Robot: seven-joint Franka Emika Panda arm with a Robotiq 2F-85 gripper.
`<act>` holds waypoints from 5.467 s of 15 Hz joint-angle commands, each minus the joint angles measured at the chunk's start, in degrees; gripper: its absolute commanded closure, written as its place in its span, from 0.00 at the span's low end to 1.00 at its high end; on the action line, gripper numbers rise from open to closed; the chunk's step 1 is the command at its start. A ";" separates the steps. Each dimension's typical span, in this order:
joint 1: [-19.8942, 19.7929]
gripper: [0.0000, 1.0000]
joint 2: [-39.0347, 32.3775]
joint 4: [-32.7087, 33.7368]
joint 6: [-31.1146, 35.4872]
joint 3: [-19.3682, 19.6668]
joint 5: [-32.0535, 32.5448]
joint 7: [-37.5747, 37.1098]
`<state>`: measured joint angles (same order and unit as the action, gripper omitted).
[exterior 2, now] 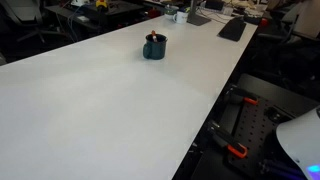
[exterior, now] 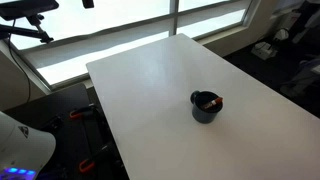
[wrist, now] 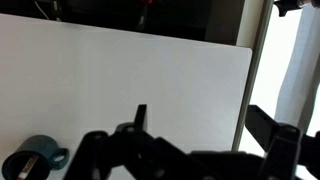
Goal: Take the marker out of the cup
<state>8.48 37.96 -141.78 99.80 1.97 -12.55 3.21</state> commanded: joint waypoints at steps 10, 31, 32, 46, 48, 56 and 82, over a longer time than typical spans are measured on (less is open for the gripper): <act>-1.48 0.00 -0.07 0.15 -0.31 -1.15 -0.66 0.70; -1.48 0.00 -0.08 0.15 -0.31 -1.15 -0.65 0.70; -1.48 0.00 -0.08 0.15 -0.31 -1.15 -0.65 0.70; -6.77 0.00 -15.79 6.91 17.71 -0.83 4.89 -0.77; -7.39 0.00 -20.14 9.78 19.59 -0.50 4.86 -0.71; -9.86 0.00 -36.53 22.41 21.75 -0.07 5.68 -3.22; -13.34 0.00 -54.31 30.22 25.09 6.04 15.84 -17.91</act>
<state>-5.09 -15.84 -112.37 125.04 7.73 2.92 -12.93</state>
